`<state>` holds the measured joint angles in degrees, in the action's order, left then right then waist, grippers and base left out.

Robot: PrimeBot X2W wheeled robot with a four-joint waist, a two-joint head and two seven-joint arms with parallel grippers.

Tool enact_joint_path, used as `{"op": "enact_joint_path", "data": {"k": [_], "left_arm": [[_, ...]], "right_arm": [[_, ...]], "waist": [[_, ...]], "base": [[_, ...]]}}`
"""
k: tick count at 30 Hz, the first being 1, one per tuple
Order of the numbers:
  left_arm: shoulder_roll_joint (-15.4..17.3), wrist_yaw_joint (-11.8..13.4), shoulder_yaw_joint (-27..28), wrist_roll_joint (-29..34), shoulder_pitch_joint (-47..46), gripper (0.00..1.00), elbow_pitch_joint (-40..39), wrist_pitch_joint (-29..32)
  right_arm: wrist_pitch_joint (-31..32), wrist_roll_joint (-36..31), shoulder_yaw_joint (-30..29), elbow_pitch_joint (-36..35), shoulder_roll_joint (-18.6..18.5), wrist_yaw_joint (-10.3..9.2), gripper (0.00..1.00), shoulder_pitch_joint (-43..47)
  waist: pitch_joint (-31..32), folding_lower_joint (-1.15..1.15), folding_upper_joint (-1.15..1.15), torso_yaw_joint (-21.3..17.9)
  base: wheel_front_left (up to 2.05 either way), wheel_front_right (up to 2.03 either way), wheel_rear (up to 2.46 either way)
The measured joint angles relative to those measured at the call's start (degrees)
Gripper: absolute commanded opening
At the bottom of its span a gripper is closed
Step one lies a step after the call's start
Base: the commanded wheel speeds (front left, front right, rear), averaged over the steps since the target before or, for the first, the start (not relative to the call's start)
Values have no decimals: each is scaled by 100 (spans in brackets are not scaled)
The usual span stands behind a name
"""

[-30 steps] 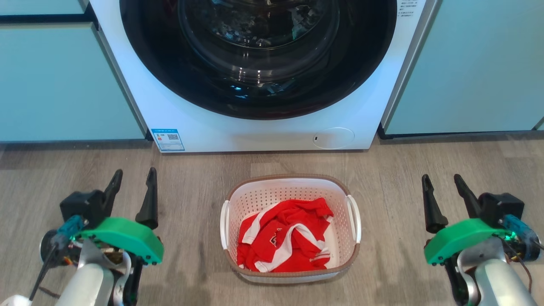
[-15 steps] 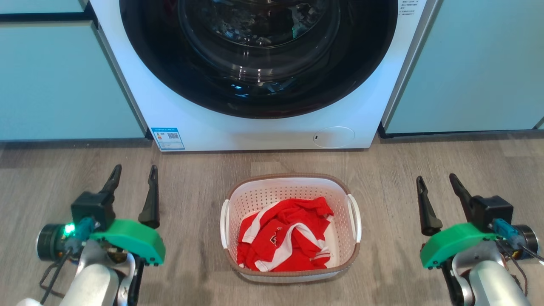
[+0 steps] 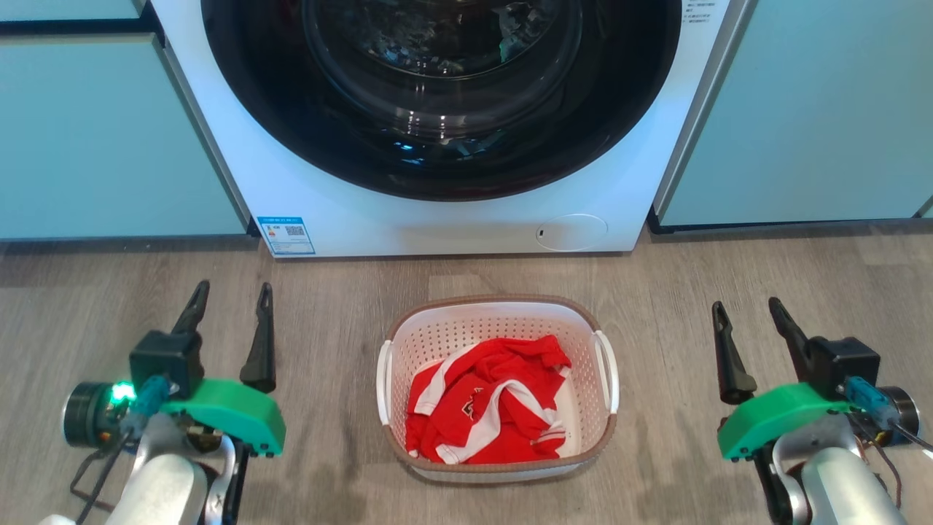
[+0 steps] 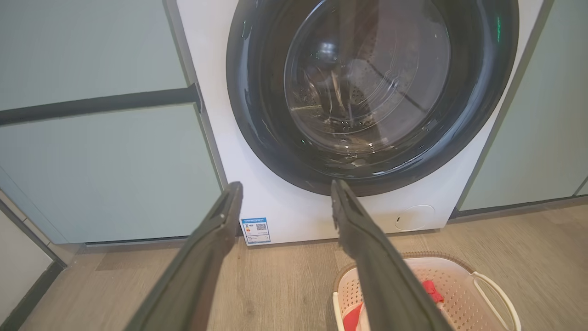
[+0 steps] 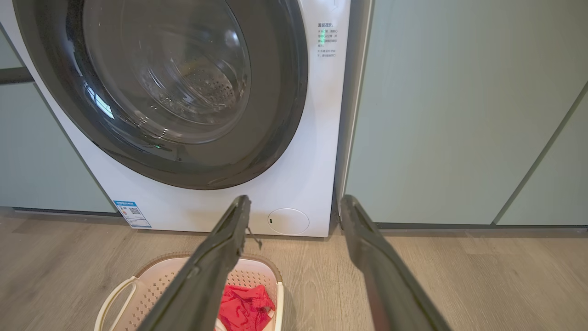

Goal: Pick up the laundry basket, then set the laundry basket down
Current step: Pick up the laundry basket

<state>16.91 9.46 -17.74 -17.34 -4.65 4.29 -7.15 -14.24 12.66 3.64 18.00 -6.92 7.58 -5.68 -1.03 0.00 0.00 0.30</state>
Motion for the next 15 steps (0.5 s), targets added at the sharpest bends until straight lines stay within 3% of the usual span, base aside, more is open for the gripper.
{"op": "enact_joint_path", "data": {"k": [15], "left_arm": [[-4,49,0,-133,1,100,1,1]], "right_arm": [[0,102,18,15,8,0,100,0]], "waist": [[-29,0,0,9]], "base": [[0,0,0]]}}
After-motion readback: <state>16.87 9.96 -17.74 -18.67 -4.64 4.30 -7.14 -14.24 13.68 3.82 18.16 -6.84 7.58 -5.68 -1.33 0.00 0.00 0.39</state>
